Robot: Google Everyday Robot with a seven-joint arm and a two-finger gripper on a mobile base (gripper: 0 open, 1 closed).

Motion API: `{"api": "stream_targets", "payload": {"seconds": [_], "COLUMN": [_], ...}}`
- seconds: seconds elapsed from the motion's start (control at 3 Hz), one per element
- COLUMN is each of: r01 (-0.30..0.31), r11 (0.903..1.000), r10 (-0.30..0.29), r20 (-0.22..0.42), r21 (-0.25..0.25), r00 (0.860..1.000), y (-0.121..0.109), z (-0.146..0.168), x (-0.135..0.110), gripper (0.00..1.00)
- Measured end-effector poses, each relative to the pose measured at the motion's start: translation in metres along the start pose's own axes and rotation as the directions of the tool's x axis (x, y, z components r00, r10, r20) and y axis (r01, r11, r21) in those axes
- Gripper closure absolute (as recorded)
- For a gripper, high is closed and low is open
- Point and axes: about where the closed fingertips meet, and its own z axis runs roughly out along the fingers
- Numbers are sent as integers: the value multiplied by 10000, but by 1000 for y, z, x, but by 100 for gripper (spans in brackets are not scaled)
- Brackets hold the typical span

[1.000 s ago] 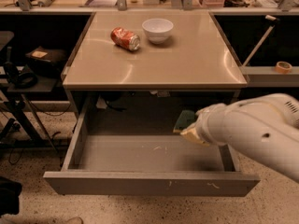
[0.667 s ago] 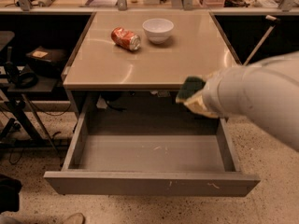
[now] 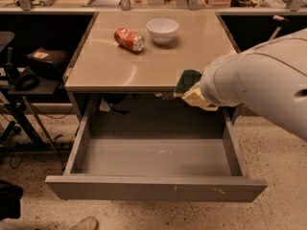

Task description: Pick sponge from top drawer and place on counter

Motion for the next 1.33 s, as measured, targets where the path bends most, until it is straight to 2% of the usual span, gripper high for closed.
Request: {"api": "stream_targets", "payload": {"seconds": [0.33, 0.67, 1.0, 1.33], "r01": [211, 579, 785, 530], "r11": [9998, 9983, 9944, 9916], "r10": [-212, -562, -670, -413], "r20": [-456, -1186, -1519, -1003], "r21": [-31, 107, 708, 1176], "r00": [9987, 9914, 9861, 9941], "y": [-34, -76, -123, -150], "z": [51, 123, 169, 159], "x": [-13, -35, -68, -97], "gripper": [100, 100, 100, 100]}}
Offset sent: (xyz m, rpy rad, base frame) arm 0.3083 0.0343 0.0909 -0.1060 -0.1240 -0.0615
